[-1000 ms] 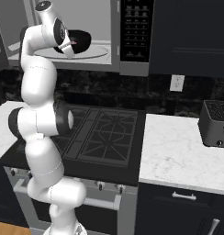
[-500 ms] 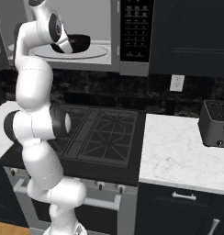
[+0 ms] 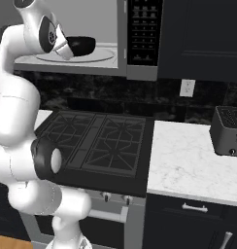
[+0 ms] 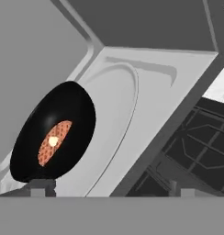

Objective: Open the microwave, place the bowl with waffle inside the microwave, then close the microwave door and turn it on.

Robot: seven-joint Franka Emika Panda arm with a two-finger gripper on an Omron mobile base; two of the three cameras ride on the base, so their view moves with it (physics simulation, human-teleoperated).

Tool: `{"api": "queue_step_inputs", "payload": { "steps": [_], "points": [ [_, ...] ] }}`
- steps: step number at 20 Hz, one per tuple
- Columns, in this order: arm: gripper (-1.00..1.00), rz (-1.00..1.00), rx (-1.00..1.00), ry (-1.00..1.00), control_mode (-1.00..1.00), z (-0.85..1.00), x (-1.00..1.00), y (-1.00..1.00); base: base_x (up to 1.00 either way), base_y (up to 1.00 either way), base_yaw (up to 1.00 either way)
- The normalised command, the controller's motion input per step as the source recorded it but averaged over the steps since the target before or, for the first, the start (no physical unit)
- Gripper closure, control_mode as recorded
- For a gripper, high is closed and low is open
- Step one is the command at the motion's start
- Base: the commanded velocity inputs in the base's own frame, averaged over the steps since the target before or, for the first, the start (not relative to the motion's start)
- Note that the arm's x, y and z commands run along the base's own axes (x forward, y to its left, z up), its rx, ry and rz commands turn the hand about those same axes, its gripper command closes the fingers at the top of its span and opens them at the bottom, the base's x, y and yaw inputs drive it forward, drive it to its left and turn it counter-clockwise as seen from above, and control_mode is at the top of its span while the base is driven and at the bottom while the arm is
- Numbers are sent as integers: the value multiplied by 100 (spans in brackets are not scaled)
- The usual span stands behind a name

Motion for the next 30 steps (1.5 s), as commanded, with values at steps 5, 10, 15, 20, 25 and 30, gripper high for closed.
{"api": "queue_step_inputs", "payload": {
  "steps": [5,10,15,20,25,30],
  "points": [
    [-100,10,-4,-10,-100,0,-100,-34,0,0,0],
    [-100,10,-6,-10,-100,0,-98,-30,0,0,0],
    [-100,14,-11,-2,-100,0,-89,-6,0,0,0],
    [-100,19,-24,-1,-100,2,-93,1,0,0,0],
    [-100,12,-27,-10,-100,15,-78,13,0,0,0],
    [-100,1,-16,-31,-100,0,-63,9,0,0,0]
  ]
}}
